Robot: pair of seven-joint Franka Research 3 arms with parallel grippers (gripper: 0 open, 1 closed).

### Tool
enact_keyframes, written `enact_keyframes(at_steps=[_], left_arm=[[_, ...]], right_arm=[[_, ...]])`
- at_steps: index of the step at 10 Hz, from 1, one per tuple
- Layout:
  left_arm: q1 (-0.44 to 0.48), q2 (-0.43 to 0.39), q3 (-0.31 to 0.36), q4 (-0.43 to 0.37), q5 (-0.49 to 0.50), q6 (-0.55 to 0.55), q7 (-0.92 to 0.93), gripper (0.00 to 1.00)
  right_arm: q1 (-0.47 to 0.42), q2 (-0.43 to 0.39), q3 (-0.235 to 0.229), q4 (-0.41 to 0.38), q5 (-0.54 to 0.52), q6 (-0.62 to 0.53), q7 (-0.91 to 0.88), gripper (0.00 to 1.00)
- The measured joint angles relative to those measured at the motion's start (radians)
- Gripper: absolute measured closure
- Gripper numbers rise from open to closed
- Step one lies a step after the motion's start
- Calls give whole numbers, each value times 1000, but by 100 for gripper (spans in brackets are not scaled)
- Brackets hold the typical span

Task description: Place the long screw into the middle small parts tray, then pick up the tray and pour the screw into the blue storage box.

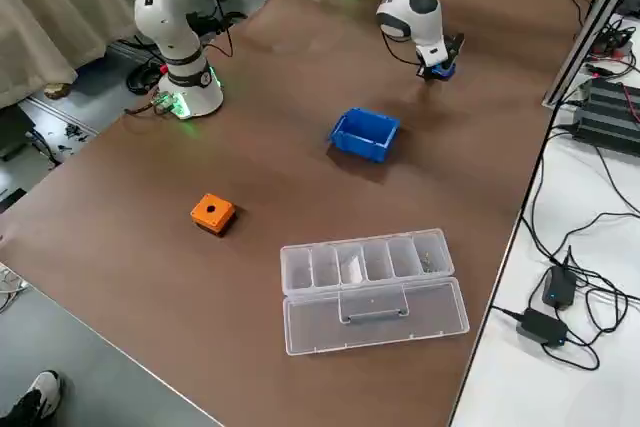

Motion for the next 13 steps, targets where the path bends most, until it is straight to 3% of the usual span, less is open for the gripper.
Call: enact_keyframes(at_steps=[10,12,13], left_arm=[[-3,1,-7,22,-1,0,0,0],[-4,1,-10,22,-1,0,0,0],[-4,1,-11,22,-1,0,0,0]], right_arm=[[12,7,1,9,2,1,0,69],[13,10,1,11,2,2,0,74],[13,11,1,13,2,2,0,82]])
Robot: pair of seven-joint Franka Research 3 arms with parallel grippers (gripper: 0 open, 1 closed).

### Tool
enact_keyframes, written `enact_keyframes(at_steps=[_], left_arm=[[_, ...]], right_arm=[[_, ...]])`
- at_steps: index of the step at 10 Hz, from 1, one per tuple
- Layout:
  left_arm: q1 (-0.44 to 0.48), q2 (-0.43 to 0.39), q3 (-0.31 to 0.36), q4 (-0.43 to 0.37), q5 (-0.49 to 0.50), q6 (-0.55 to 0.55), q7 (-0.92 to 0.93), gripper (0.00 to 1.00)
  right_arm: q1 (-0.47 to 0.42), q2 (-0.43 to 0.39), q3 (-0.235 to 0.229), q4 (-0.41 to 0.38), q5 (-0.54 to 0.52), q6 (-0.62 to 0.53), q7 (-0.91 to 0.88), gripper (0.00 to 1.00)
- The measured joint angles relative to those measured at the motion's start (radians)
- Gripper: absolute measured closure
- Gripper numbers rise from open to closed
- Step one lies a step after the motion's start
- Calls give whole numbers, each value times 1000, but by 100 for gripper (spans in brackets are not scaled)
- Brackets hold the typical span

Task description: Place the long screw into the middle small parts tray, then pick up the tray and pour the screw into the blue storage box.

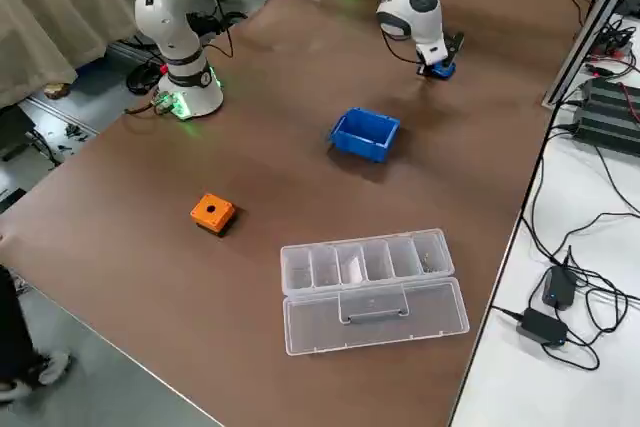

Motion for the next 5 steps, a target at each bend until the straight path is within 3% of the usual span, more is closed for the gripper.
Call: enact_keyframes(at_steps=[2,3,5], left_arm=[[0,0,0,2,0,0,0,0],[0,0,0,3,0,0,0,0],[0,0,0,5,0,0,-1,0]], right_arm=[[0,4,0,0,0,12,0,85],[0,5,0,2,2,18,0,95],[0,0,0,7,3,17,0,96]])
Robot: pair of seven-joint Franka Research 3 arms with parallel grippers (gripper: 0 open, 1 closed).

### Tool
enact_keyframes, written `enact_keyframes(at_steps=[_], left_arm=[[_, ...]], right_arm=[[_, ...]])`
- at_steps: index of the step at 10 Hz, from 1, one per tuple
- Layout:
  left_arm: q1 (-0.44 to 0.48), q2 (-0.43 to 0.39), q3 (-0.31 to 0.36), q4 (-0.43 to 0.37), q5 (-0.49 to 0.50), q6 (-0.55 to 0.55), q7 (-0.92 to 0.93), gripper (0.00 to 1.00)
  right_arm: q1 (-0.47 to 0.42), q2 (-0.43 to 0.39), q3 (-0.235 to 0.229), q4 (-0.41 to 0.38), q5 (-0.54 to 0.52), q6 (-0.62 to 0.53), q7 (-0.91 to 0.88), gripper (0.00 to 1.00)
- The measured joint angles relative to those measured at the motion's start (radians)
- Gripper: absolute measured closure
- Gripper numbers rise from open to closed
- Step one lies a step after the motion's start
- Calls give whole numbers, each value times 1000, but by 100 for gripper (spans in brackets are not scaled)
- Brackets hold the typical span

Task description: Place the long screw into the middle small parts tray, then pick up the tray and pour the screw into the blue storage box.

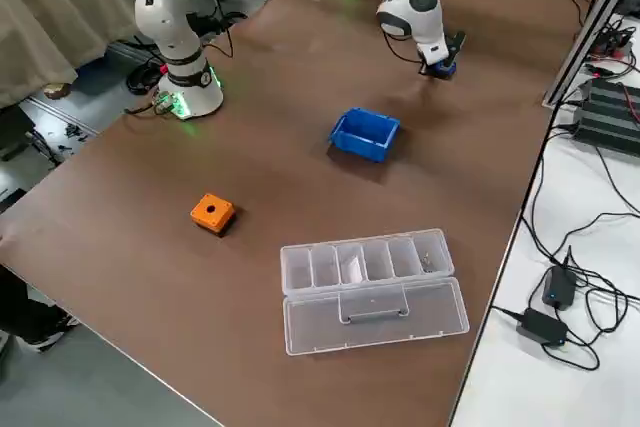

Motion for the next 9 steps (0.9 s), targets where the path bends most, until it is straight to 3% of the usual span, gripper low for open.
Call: enact_keyframes(at_steps=[4,9], left_arm=[[0,0,0,16,0,0,0,0],[-1,1,0,17,0,0,-1,0]], right_arm=[[-3,0,-3,12,1,9,26,96],[-35,-23,-10,35,111,-48,42,97]])
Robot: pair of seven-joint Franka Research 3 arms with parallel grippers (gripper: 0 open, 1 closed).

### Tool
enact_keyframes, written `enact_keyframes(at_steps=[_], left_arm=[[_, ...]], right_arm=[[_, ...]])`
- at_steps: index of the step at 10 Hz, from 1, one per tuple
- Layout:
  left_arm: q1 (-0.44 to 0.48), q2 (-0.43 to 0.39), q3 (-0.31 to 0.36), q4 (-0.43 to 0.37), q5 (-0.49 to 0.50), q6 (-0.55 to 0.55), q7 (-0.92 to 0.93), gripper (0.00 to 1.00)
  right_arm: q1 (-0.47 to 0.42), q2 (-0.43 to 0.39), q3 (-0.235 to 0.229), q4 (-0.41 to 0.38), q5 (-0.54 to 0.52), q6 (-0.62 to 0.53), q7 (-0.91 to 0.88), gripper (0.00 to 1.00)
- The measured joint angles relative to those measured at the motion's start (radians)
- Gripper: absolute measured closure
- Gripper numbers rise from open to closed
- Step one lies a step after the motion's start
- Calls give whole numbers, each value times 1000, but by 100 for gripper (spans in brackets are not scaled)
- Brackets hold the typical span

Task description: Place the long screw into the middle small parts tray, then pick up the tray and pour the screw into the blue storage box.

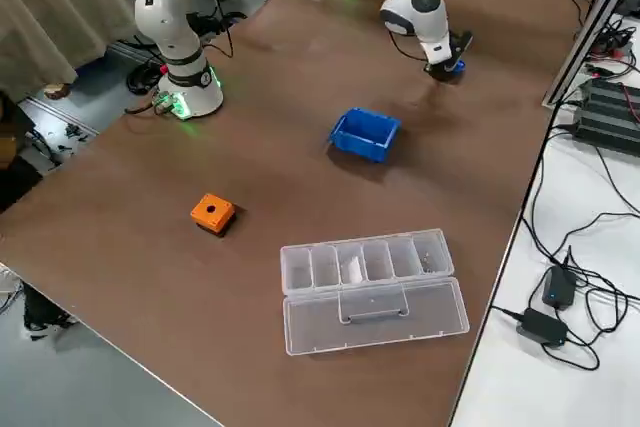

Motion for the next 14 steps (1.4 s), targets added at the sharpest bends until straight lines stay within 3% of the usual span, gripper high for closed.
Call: enact_keyframes(at_steps=[3,10,14], left_arm=[[0,0,0,0,0,0,0,0],[-1,0,-13,2,0,0,-1,0],[-1,1,-13,2,0,0,-1,0]], right_arm=[[-83,-117,-7,-12,20,-124,-21,97],[-349,-361,-19,-239,15,-373,-362,97],[-496,-439,-21,-277,-223,-560,-417,97]])
